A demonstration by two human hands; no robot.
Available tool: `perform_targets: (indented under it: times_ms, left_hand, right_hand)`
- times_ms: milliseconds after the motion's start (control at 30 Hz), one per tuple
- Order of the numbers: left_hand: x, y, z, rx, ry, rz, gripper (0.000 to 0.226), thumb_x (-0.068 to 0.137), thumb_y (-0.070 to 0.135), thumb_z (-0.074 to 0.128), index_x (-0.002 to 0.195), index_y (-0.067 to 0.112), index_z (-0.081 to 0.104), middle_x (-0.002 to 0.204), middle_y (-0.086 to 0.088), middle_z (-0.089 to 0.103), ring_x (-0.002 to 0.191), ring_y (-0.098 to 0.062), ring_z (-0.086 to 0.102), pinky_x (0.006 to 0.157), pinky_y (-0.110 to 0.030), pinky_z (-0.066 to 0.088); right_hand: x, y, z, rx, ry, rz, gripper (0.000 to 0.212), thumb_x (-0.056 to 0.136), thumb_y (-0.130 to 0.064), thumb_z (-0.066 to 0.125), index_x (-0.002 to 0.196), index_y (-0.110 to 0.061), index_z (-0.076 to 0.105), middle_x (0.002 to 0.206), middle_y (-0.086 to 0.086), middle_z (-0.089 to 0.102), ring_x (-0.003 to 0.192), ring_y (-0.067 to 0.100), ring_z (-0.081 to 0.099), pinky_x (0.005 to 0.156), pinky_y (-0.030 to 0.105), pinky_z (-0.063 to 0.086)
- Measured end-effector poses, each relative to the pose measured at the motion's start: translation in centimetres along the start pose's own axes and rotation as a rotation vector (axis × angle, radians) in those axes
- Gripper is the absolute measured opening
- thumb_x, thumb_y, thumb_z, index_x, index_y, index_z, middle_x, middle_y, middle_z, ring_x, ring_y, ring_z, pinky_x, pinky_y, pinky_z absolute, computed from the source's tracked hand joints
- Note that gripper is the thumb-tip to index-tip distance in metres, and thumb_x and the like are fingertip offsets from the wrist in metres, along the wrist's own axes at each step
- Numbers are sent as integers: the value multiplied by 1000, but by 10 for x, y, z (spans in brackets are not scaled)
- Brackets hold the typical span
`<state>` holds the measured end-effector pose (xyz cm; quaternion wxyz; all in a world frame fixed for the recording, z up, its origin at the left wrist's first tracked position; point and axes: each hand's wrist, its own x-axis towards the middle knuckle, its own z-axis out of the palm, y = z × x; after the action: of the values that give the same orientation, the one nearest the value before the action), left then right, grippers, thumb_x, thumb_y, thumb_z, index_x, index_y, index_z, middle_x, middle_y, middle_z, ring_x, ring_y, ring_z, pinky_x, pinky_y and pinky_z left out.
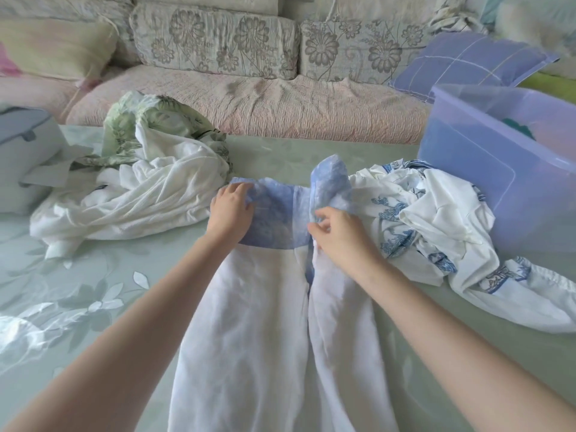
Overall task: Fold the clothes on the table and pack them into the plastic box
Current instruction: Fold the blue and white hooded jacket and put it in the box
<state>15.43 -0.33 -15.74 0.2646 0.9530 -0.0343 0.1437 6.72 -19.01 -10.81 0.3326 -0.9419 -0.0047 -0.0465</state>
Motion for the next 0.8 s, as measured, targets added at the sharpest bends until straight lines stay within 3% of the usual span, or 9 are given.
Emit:
perform_targets:
  times_ms: [33,200,333,467,600,800]
  left_hand:
    - [-2,-2,-3,-8,15,-20,46,92,13,52,137,15,47,141,-9,45,129,-31,38,106,-38,28]
    - [-29,-6,-6,-96,-4,5,44,94,16,53,138,14,47,146,-11,39,135,-28,34,111,-39,27]
    - [-50,-3,-4,-180,-25,-20,45,95,17,52,140,12,45,150,-11,32,140,-24,28,113,-37,26]
    - [-57,-1,-10,-155,-29,-17,45,96,19,52,139,13,45,150,-10,33,141,-24,26,114,-36,21]
    - [-72,4,-15,-7,-156,33,48,95,29,52,141,22,42,152,-1,31,145,-18,15,114,-36,13]
    - [-88,10,-17,83,-263,66,53,97,32,47,146,27,29,157,1,17,146,-15,4,115,-40,2]
  right_hand:
    - [11,1,7,-34,-2,26,31,92,-20,56,108,5,62,102,21,67,100,35,60,87,39,46]
    - [35,-5,25,-235,-48,148,24,90,-32,60,89,-9,54,111,15,64,104,33,58,78,32,41]
    - [36,-15,36,-254,-14,208,44,85,-24,67,118,-1,49,117,15,61,111,33,57,80,31,40]
    - [30,-21,41,-215,-16,242,50,85,-18,66,123,-1,39,124,16,57,118,34,52,86,34,41]
    - [19,-23,29,-419,-79,136,18,93,-24,58,101,-11,49,119,13,59,116,32,48,93,33,35]
    - [14,-23,27,-382,-110,212,38,94,-43,52,104,-7,57,116,14,61,122,32,38,89,34,35]
